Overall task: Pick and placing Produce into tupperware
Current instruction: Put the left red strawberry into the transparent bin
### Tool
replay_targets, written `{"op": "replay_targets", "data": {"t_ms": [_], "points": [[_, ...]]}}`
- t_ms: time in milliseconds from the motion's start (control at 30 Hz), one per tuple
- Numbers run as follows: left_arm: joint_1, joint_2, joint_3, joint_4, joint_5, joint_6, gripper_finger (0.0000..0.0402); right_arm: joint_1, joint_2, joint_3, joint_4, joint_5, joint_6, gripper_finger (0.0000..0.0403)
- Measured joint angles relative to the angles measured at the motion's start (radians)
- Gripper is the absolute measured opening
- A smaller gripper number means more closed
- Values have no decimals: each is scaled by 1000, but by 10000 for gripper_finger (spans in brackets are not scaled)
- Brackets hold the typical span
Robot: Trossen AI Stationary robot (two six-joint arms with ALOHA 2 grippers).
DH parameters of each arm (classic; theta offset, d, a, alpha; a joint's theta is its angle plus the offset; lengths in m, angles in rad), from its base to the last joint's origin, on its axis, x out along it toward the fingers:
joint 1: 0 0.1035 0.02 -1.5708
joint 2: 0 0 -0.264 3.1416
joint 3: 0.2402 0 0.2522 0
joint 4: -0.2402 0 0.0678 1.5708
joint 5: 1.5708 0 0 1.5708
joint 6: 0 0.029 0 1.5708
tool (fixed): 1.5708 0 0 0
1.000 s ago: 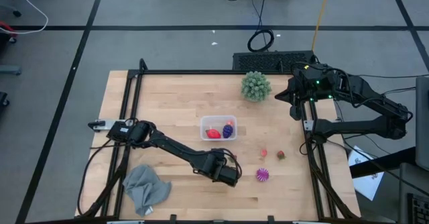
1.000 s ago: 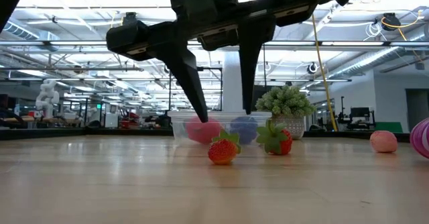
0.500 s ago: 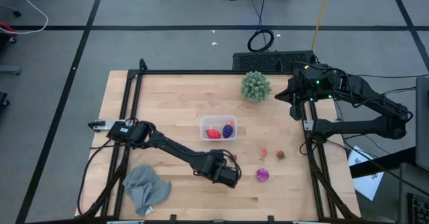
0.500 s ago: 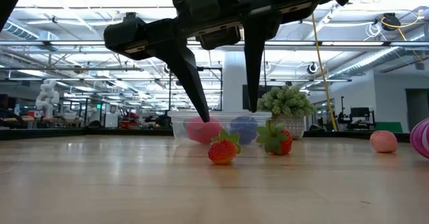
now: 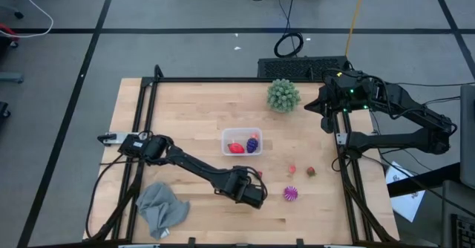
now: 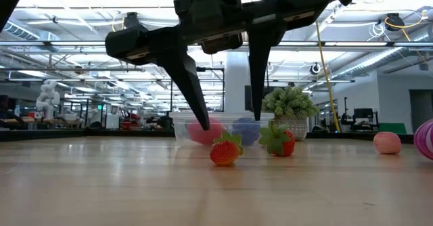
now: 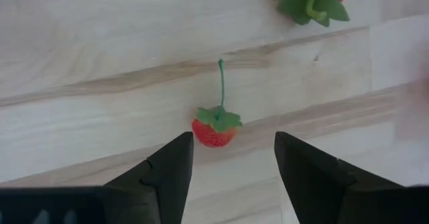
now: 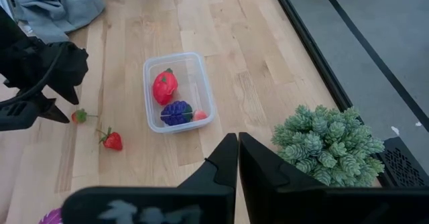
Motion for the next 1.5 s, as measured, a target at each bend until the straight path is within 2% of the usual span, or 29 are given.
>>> {"op": "replay_targets", "data": {"t_ms": [1500], "points": [[-5, 43, -1, 19, 15, -16, 216, 0, 0, 0, 23, 0, 0, 4]]}}
